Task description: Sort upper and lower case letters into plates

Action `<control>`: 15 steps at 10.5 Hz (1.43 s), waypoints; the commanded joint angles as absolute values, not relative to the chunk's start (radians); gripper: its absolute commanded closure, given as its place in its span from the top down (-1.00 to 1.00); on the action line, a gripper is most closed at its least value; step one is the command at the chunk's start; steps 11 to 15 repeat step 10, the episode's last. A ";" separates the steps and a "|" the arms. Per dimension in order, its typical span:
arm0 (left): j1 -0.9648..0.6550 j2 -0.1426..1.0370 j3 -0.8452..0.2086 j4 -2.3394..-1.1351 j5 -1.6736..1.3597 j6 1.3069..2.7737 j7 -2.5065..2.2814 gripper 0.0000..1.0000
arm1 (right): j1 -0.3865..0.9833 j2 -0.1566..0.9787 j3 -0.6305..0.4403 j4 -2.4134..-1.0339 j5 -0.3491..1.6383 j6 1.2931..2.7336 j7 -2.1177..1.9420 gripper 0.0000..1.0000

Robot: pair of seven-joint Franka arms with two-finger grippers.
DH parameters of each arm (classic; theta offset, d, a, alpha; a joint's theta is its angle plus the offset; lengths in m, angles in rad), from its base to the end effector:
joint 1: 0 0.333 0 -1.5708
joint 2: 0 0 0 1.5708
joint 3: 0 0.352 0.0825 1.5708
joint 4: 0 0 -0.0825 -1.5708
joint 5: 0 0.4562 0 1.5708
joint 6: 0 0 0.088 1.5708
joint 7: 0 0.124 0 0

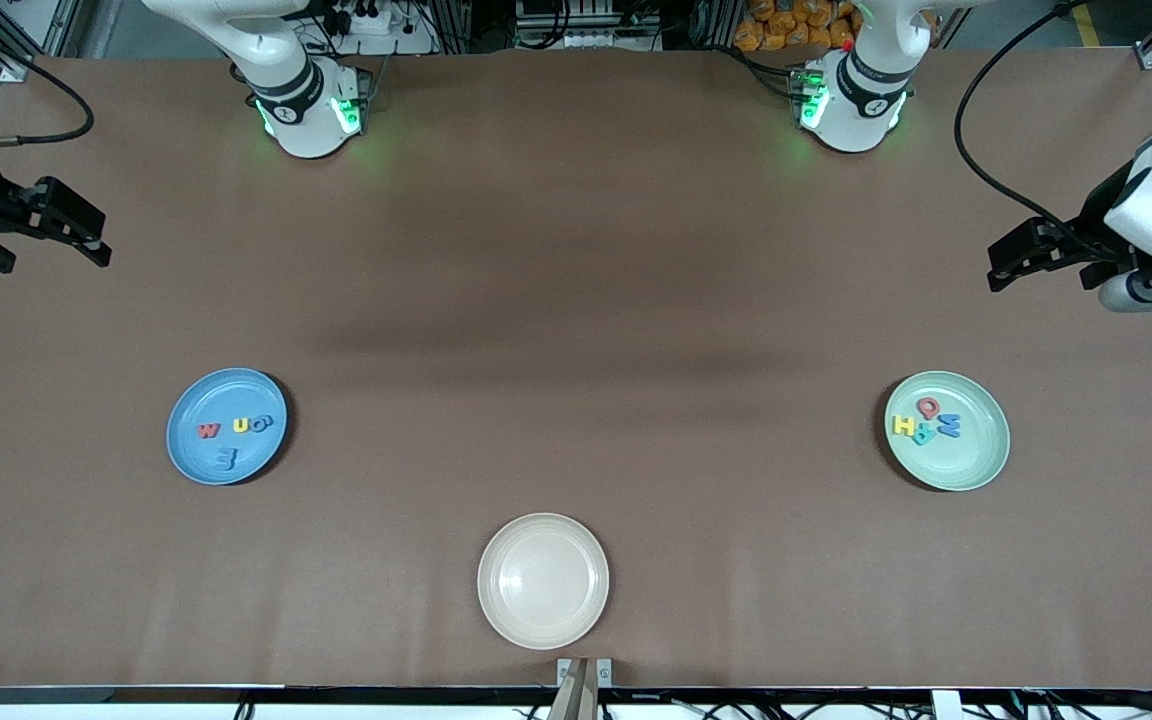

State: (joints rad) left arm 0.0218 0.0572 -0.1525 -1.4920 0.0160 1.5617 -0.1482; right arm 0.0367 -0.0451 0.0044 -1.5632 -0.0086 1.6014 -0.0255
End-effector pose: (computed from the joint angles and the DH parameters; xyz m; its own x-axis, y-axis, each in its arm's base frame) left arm 0.6413 -0.0793 0.6496 0.9997 0.0180 0.0141 0.0181 -0.9998 -0.0053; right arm 0.6153 0.0243 0.6785 0.9943 0.0667 0.0830 0.0660 -0.9978 0.0109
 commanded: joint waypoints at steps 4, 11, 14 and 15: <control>0.038 0.020 -0.153 -1.523 -0.002 1.559 -0.132 1.00 | 0.015 -0.038 0.017 -1.542 -0.003 1.585 -0.040 1.00; 0.044 0.018 -0.163 -1.514 -0.003 1.552 -0.126 1.00 | 0.015 -0.038 0.015 -1.542 -0.005 1.574 -0.040 1.00; 0.044 0.018 -0.163 -1.514 -0.003 1.552 -0.126 1.00 | 0.015 -0.038 0.015 -1.542 -0.005 1.574 -0.040 1.00; 0.044 0.018 -0.163 -1.514 -0.003 1.552 -0.126 1.00 | 0.015 -0.038 0.015 -1.542 -0.005 1.574 -0.040 1.00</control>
